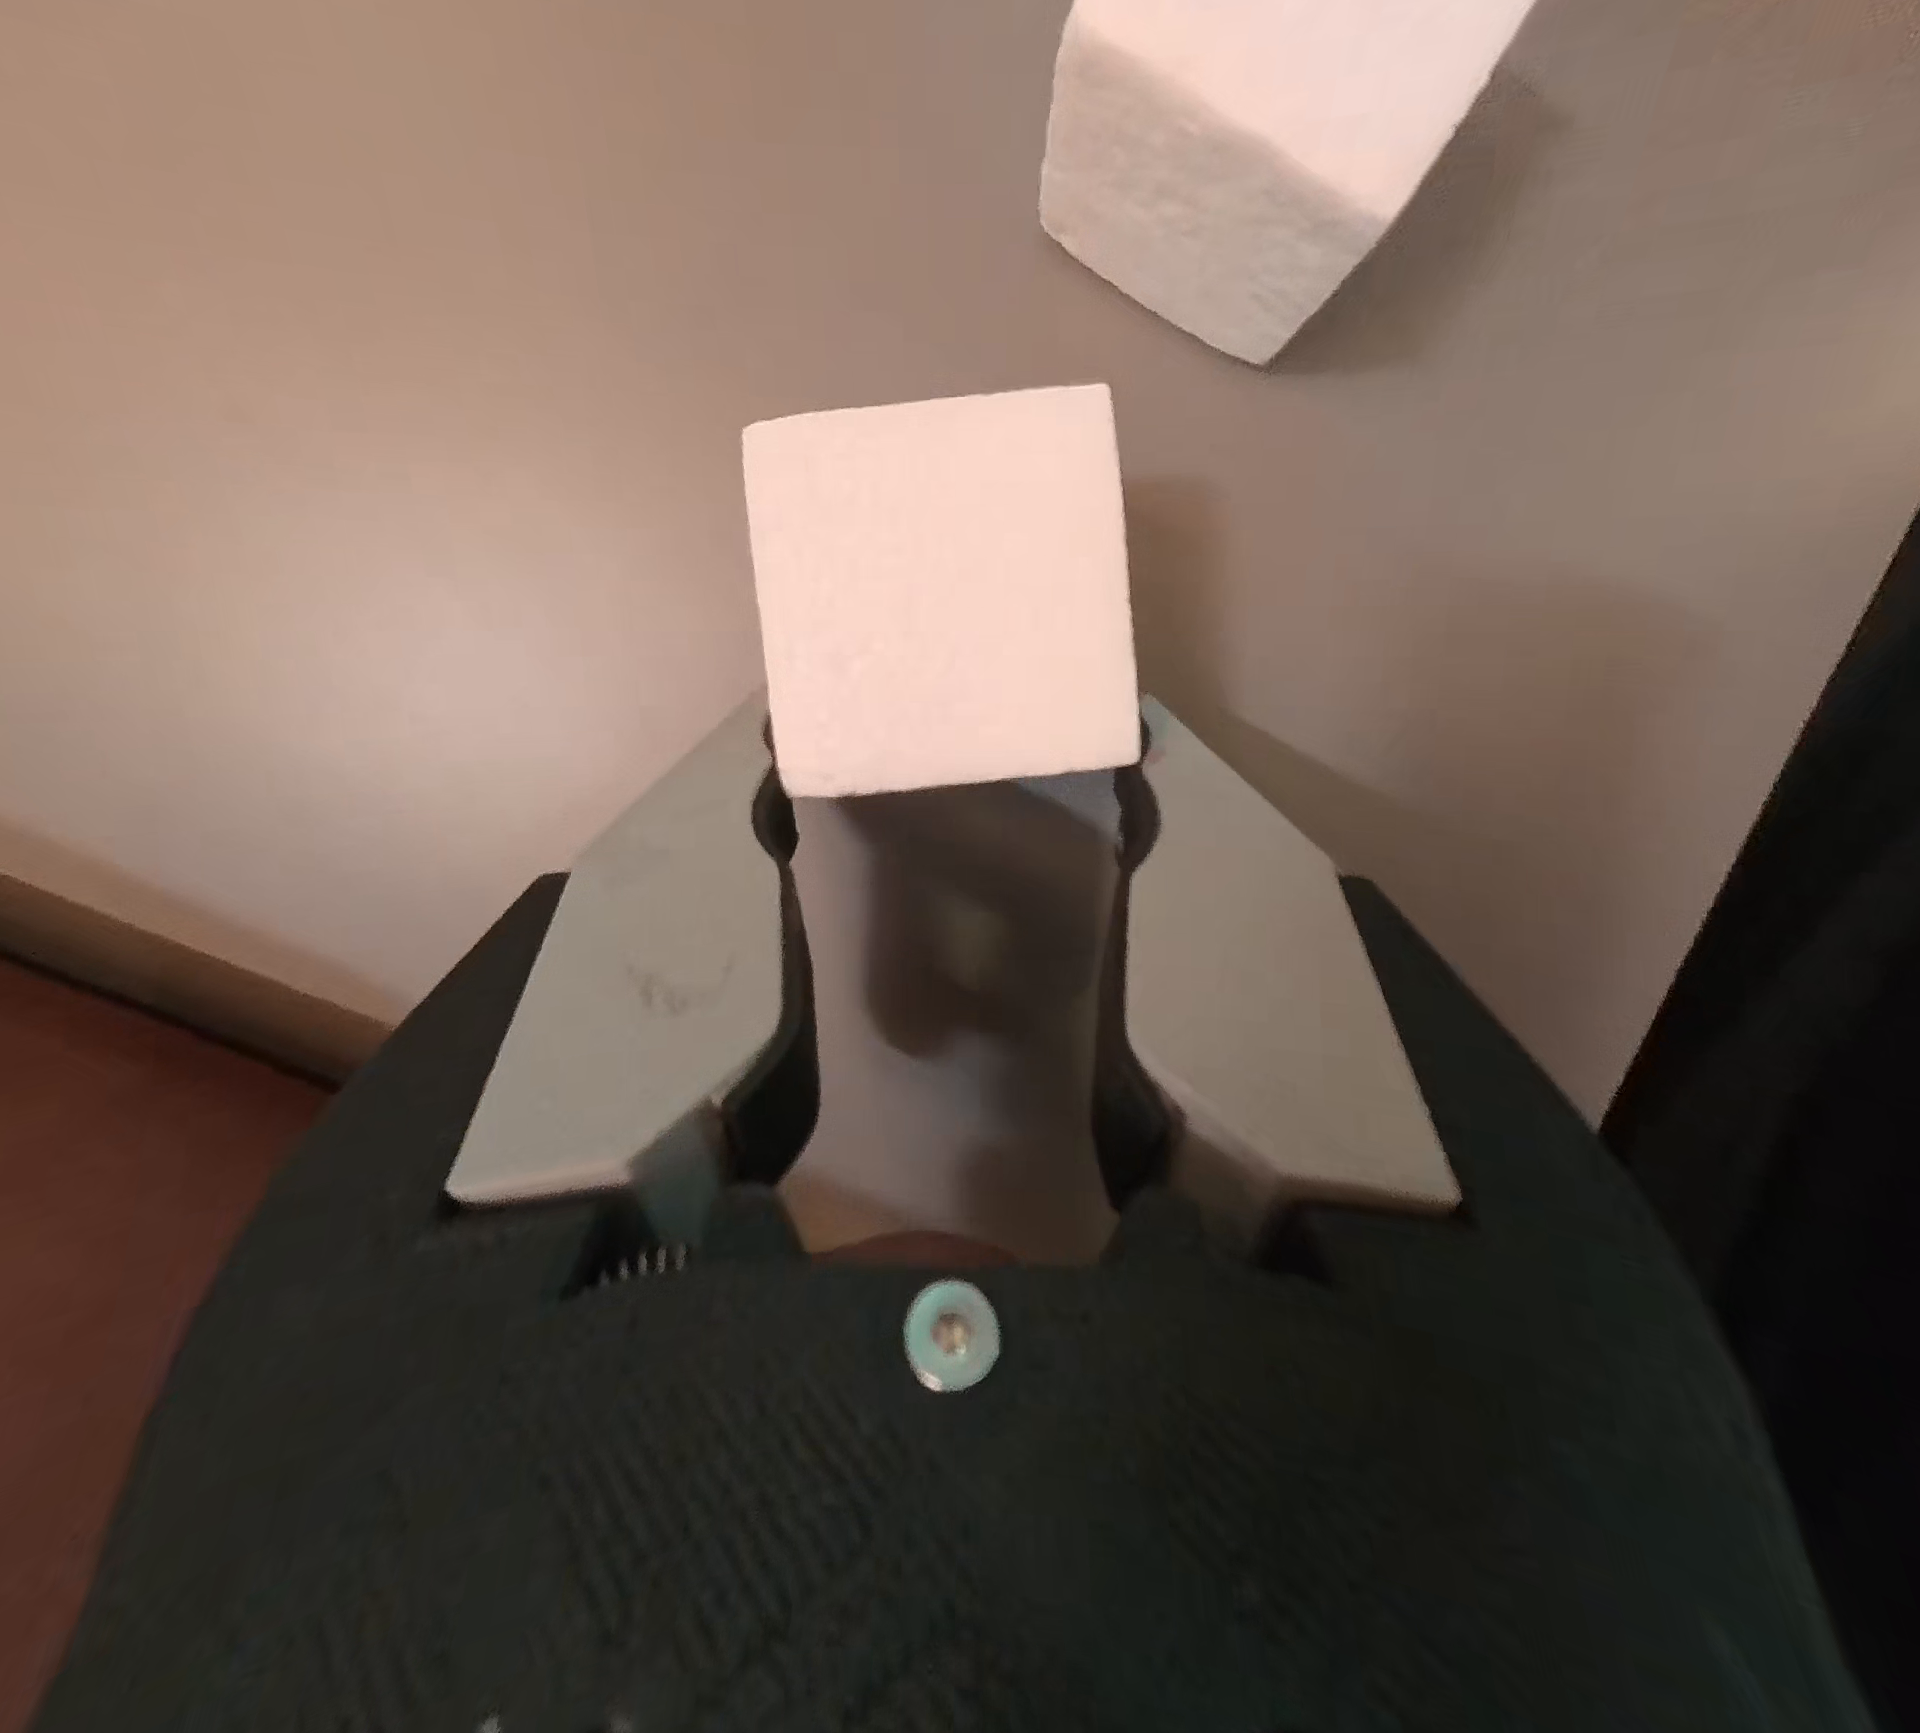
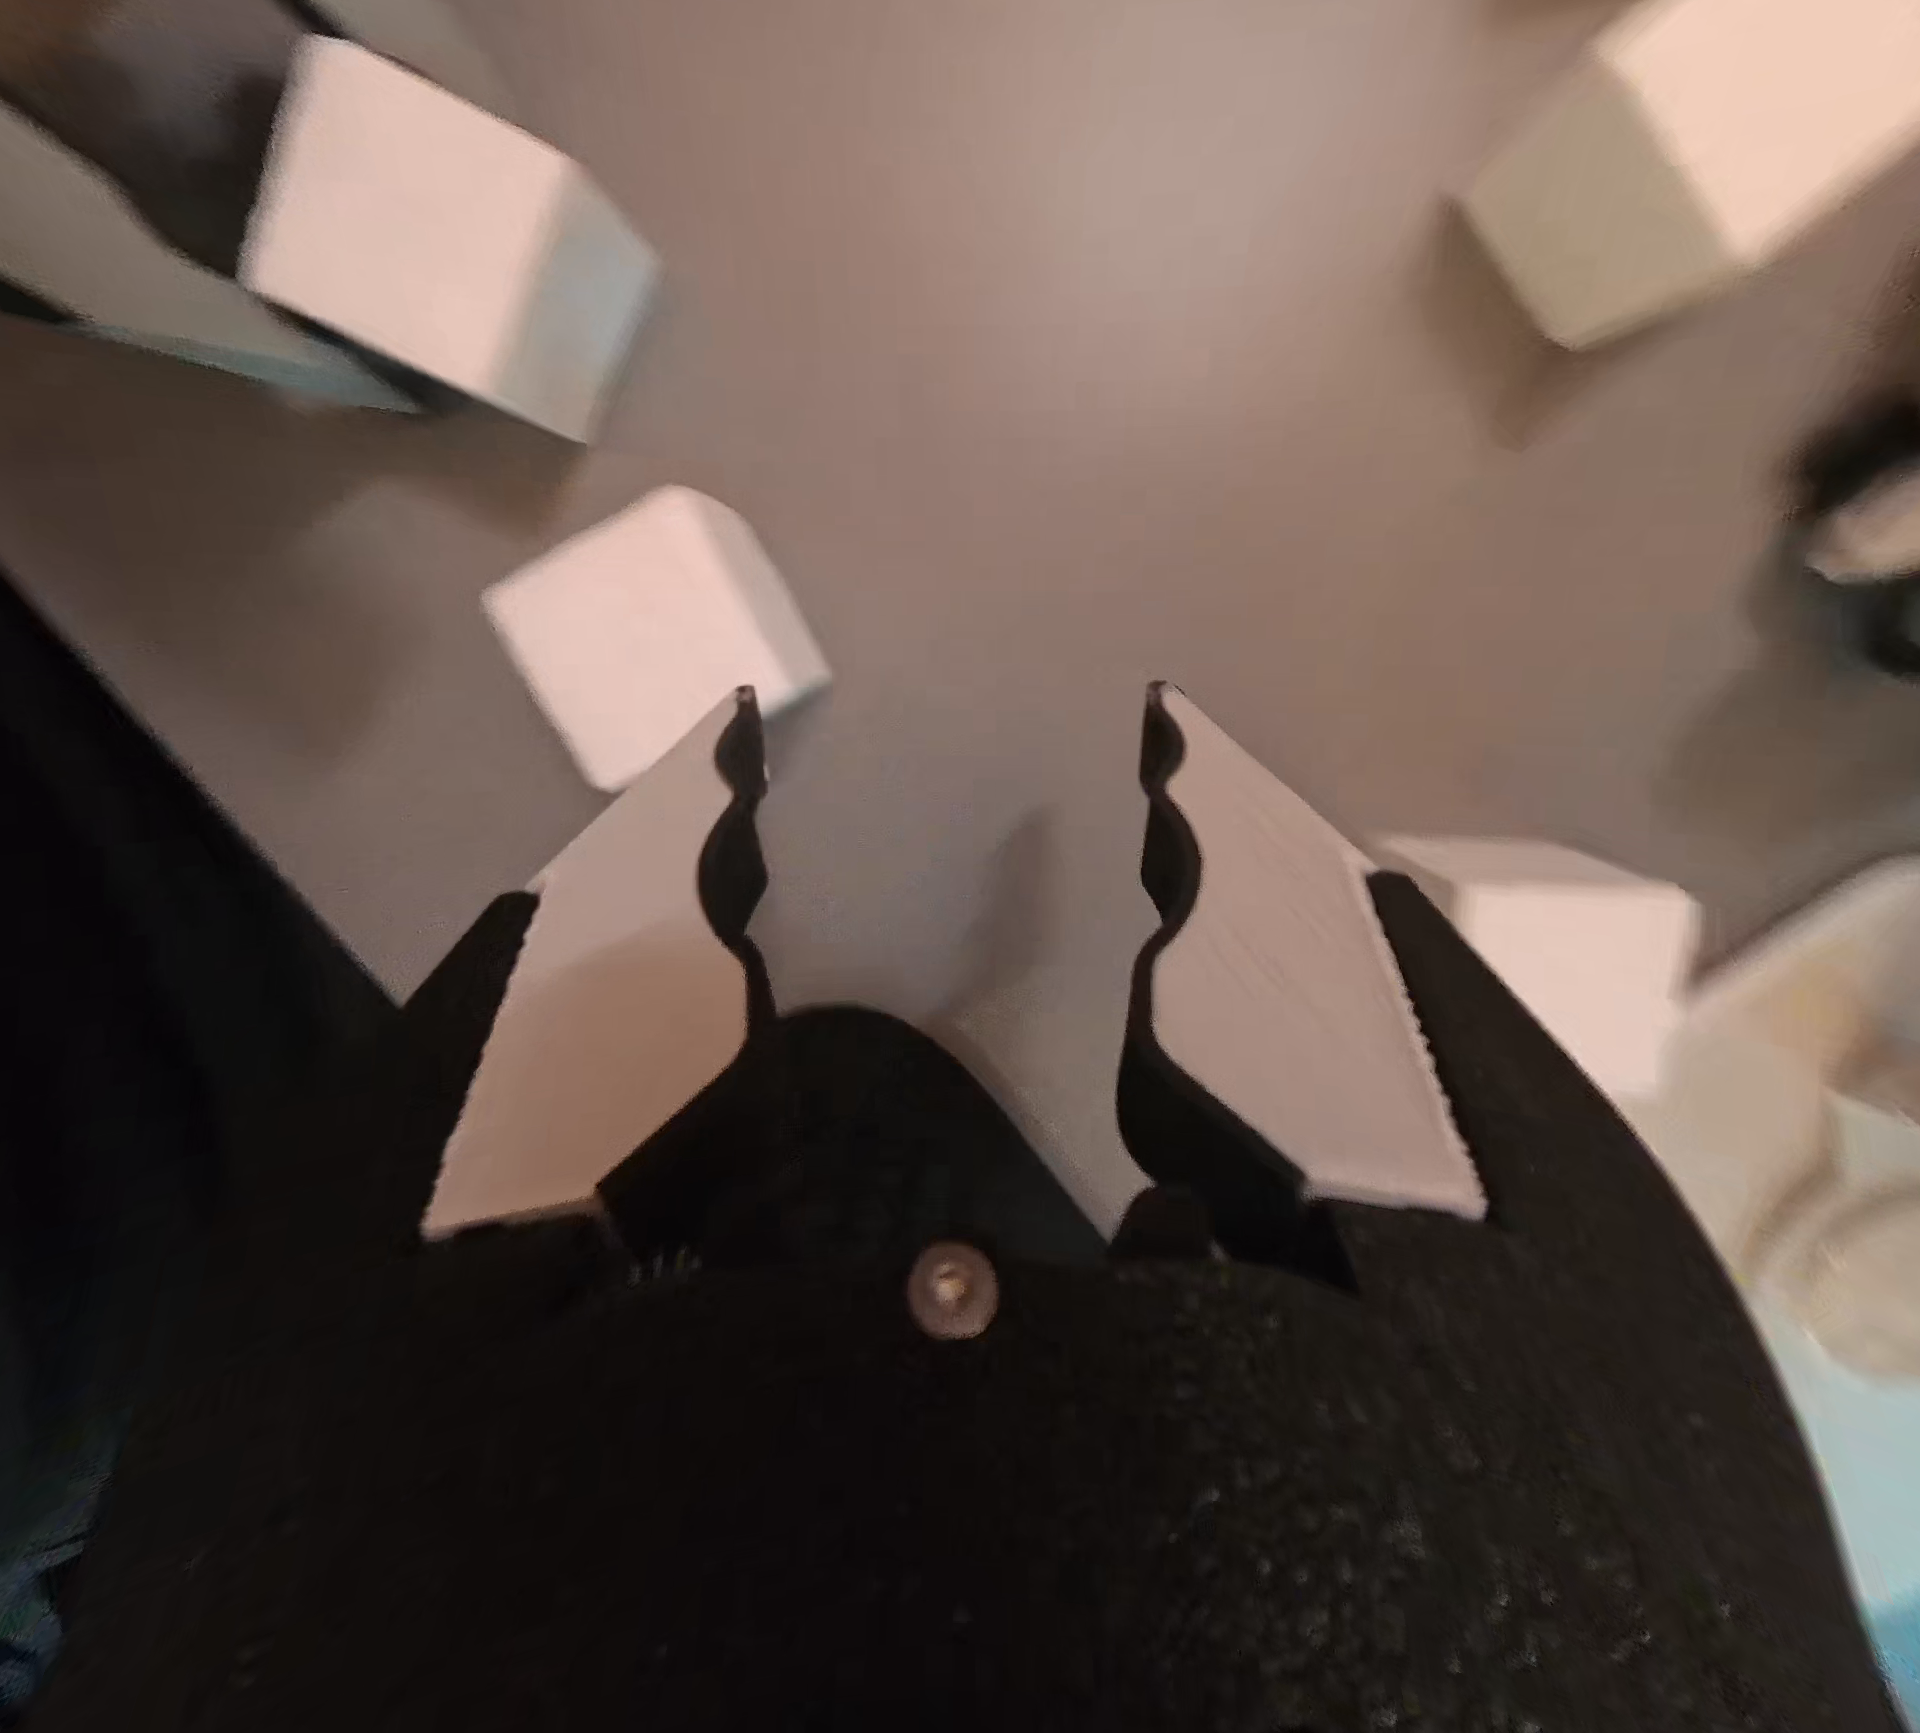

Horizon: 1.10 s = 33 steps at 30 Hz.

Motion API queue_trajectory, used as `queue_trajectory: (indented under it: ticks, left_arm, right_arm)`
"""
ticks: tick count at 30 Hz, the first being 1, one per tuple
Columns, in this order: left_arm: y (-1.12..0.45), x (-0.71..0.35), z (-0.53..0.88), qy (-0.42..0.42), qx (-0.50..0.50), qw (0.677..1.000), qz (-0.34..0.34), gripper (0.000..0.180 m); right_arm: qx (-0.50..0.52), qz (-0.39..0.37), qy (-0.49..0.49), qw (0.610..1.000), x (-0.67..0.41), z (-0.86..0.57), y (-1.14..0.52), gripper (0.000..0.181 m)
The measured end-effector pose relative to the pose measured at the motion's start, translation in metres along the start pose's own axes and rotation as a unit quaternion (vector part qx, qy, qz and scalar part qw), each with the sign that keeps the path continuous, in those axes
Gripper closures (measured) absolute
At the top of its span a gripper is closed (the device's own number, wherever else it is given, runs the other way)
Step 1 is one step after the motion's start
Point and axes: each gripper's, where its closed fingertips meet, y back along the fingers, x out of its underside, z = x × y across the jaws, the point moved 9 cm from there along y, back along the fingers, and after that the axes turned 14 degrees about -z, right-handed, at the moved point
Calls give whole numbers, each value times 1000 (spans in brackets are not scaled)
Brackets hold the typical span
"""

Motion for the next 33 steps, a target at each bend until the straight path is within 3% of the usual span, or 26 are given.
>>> queue_trajectory:
  ticks: [6,13,19,23,27,29,30,33]
  left_arm:
    - [4,3,-2,6,-3,1000,9,118]
    - [2,-5,4,20,8,999,34,105]
    - [8,-28,12,40,14,999,9,101]
    - [3,-32,14,29,30,998,40,94]
    - [-8,-24,10,32,37,997,65,95]
    - [-12,-27,6,53,48,996,57,106]
    - [-13,-28,5,59,48,996,53,111]
    - [-14,-30,3,60,35,996,56,111]
  right_arm:
    - [124,67,-62,988,37,-83,30,101]
    - [101,122,-57,986,68,-108,10,103]
    - [51,69,-34,996,63,-75,-4,114]
    - [30,52,-12,998,60,-59,-8,126]
    - [22,22,-18,999,51,-54,-15,116]
    - [17,30,-31,999,49,-56,-22,99]
    - [14,27,-31,999,47,-57,-26,98]
    - [-15,9,-24,1000,37,-55,-34,117]
